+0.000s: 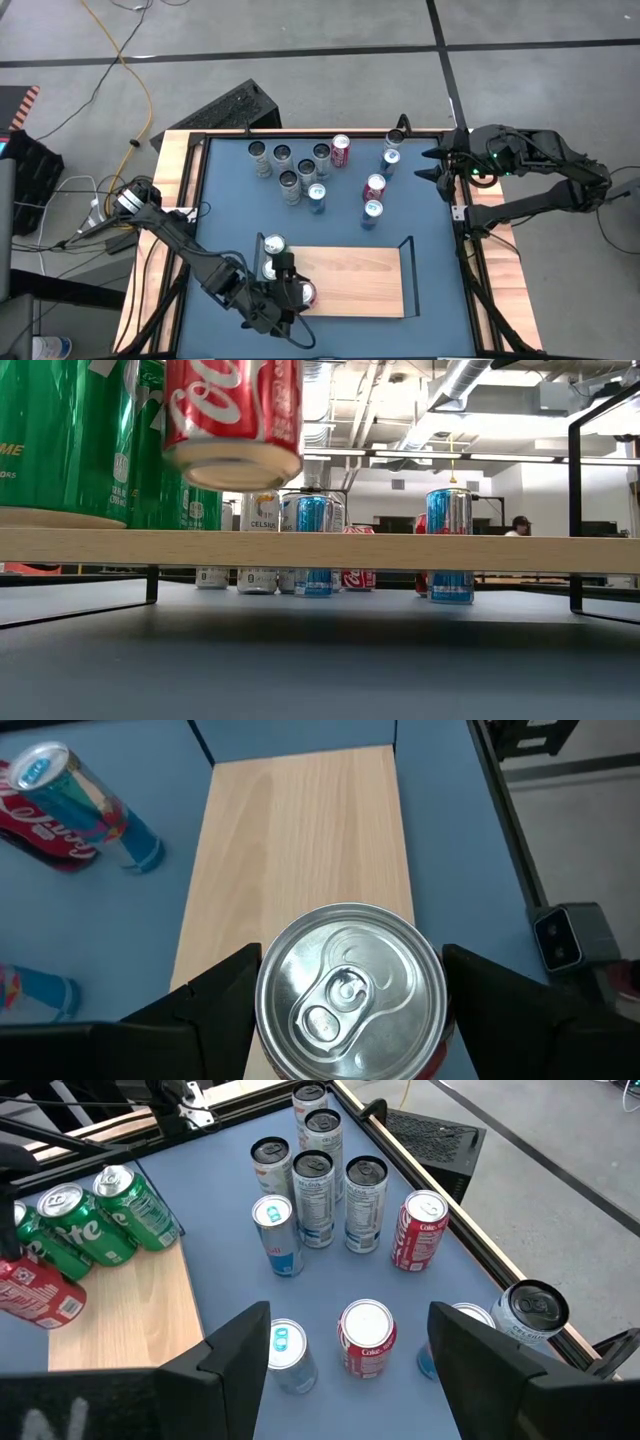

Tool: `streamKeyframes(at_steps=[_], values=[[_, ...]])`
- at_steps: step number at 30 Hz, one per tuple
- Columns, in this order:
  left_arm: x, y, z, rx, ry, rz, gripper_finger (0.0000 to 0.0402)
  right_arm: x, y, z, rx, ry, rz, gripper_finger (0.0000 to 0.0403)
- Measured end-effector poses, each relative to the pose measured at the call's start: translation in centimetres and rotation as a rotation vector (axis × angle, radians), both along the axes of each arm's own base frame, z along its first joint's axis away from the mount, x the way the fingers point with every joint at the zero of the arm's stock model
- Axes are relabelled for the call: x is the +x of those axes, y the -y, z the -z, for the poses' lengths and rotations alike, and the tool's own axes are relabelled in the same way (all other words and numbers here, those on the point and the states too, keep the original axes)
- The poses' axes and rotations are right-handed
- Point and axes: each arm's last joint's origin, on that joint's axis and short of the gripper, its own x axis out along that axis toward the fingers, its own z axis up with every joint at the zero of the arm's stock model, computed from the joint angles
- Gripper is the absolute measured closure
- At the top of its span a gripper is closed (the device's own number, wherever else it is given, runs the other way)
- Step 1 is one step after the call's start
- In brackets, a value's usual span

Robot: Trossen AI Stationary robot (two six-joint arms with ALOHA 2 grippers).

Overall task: Place canned beverage on shelf
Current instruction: Put the bottom left red-white soda can on the shelf

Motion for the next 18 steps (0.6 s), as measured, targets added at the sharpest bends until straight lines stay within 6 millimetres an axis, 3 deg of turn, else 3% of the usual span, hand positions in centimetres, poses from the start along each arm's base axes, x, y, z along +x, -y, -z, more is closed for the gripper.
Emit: streamKeyframes(at_steps=[18], values=[[0.51, -0.67, 0.05, 0.006, -0.019, 0.031, 0.0139, -0.05, 0.00, 0.07, 0.000, -0.009, 0.000, 0.0147]])
